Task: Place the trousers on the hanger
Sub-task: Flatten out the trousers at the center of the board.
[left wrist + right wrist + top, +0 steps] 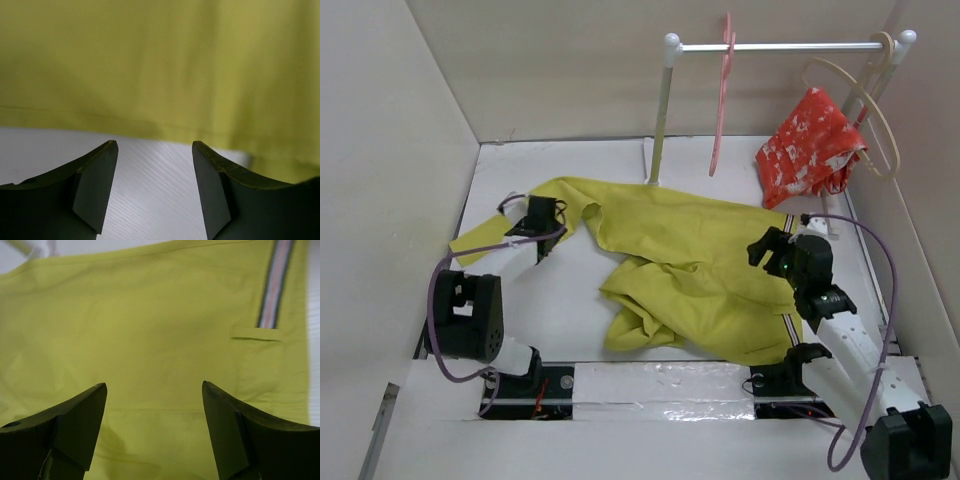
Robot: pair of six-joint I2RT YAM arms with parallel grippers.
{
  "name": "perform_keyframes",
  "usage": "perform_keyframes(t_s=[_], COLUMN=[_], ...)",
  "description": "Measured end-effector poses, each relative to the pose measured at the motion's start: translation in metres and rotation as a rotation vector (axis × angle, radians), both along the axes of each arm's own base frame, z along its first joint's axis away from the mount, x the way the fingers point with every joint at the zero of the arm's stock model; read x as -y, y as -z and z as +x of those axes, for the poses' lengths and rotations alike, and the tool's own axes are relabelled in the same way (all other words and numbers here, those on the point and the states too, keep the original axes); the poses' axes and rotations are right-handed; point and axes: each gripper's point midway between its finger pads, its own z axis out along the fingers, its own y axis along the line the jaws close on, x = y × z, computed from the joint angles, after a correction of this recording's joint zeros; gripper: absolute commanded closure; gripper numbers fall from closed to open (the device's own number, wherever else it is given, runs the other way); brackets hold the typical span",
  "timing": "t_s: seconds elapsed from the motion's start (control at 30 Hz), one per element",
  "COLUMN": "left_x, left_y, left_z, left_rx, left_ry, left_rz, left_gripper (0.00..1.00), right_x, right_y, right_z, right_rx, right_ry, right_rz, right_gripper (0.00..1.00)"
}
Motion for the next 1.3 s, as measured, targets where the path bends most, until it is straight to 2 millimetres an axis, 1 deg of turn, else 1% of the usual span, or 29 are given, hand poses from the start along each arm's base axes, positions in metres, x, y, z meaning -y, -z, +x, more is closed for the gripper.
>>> perform_keyframes(t_s=[0.03, 0.07, 0.13, 0.17, 0.2, 0.23, 0.27, 0.3, 0.33, 0.37, 0.4, 0.43, 0.47, 0.53, 0.6, 0.63, 0.67, 0.77, 0.87, 0.93, 1.0, 1.03, 1.07, 1.1, 1.13, 1.17, 1.23, 1.27, 1.3], left_x=[0.021, 0.045, 0.101, 0.129, 0.15, 0.175, 0.189, 0.196, 0.199, 0.198, 0.192, 0.184, 0.176, 0.163, 0.158, 0.157, 0.158, 0.161, 0.164, 0.167, 0.17, 0.171, 0.173, 0.175, 0.177, 0.178, 0.18, 0.181, 0.182], left_y=[-0.008, -0.015, -0.037, -0.047, -0.056, -0.063, -0.066, -0.067, -0.066, -0.062, -0.056, -0.05, -0.043, -0.031, -0.022, -0.018, -0.014, 0.0, 0.013, 0.016, 0.018, 0.018, 0.018, 0.017, 0.017, 0.017, 0.017, 0.016, 0.017], left_z=[0.002, 0.003, 0.0, -0.004, -0.011, -0.022, -0.032, -0.041, -0.048, -0.056, -0.063, -0.071, -0.079, -0.094, -0.107, -0.113, -0.117, -0.133, -0.147, -0.154, -0.159, -0.161, -0.162, -0.164, -0.165, -0.166, -0.168, -0.168, -0.169], left_rx=[0.02, 0.041, 0.104, 0.136, 0.163, 0.183, 0.193, 0.197, 0.197, 0.193, 0.183, 0.17, 0.156, 0.137, 0.121, 0.113, 0.107, 0.085, 0.057, 0.053, 0.056, 0.06, 0.066, 0.071, 0.074, 0.077, 0.082, 0.09, 0.097], left_ry=[0.063, 0.127, 0.28, 0.35, 0.403, 0.468, 0.503, 0.524, 0.535, 0.539, 0.532, 0.525, 0.522, 0.521, 0.54, 0.552, 0.567, 0.619, 0.676, 0.71, 0.743, 0.757, 0.772, 0.787, 0.8, 0.812, 0.829, 0.838, 0.844], left_rz=[0.014, 0.023, 0.031, 0.03, 0.033, 0.02, 0.012, 0.008, 0.003, -0.001, -0.001, 0.001, 0.003, 0.0, -0.019, -0.031, -0.048, -0.094, -0.132, -0.153, -0.175, -0.184, -0.194, -0.203, -0.211, -0.217, -0.225, -0.232, -0.238], left_gripper=[0.48, 0.5, 0.54, 0.54, 0.54, 0.54, 0.53, 0.51, 0.46, 0.44, 0.42, 0.38, 0.36, 0.35, 0.34, 0.33, 0.31, 0.31, 0.31, 0.3, 0.3, 0.31, 0.31, 0.31, 0.32, 0.32, 0.33, 0.33, 0.33], right_x=[0.012, 0.026, 0.052, 0.062, 0.073, 0.082, 0.09, 0.098, 0.105, 0.11, 0.115, 0.119, 0.121, 0.127, 0.131, 0.131, 0.132, 0.129, 0.131, 0.131, 0.131, 0.131, 0.131, 0.13, 0.129, 0.128, 0.122, 0.12, 0.117], right_y=[0.002, 0.005, 0.011, 0.017, 0.024, 0.03, 0.036, 0.041, 0.046, 0.05, 0.054, 0.057, 0.06, 0.066, 0.072, 0.076, 0.081, 0.098, 0.094, 0.095, 0.097, 0.097, 0.098, 0.099, 0.1, 0.1, 0.103, 0.105, 0.105], right_z=[0.003, 0.007, 0.015, 0.018, 0.021, 0.024, 0.026, 0.029, 0.031, 0.034, 0.037, 0.041, 0.045, 0.054, 0.064, 0.067, 0.069, 0.072, 0.08, 0.079, 0.077, 0.076, 0.076, 0.077, 0.078, 0.08, 0.079, 0.077, 0.077], right_rx=[-0.006, -0.015, -0.038, -0.065, -0.091, -0.111, -0.134, -0.152, -0.169, -0.185, -0.2, -0.212, -0.22, -0.247, -0.266, -0.276, -0.29, -0.342, -0.33, -0.339, -0.354, -0.363, -0.374, -0.384, -0.395, -0.403, -0.427, -0.439, -0.444], right_ry=[0.046, 0.095, 0.184, 0.22, 0.257, 0.286, 0.317, 0.343, 0.368, 0.386, 0.401, 0.412, 0.417, 0.425, 0.42, 0.416, 0.409, 0.387, 0.378, 0.376, 0.373, 0.369, 0.365, 0.36, 0.355, 0.347, 0.326, 0.319, 0.31], right_rz=[0.005, 0.008, 0.019, 0.032, 0.043, 0.056, 0.067, 0.077, 0.087, 0.097, 0.108, 0.117, 0.126, 0.135, 0.149, 0.157, 0.166, 0.191, 0.197, 0.192, 0.182, 0.177, 0.173, 0.167, 0.162, 0.152, 0.123, 0.109, 0.095], right_gripper=[0.16, 0.16, 0.16, 0.16, 0.16, 0.16, 0.16, 0.15, 0.16, 0.16, 0.17, 0.18, 0.19, 0.22, 0.33, 0.38, 0.39, 0.39, 0.36, 0.35, 0.36, 0.39, 0.44, 0.44, 0.48, 0.65, 0.77, 0.93, 0.99])
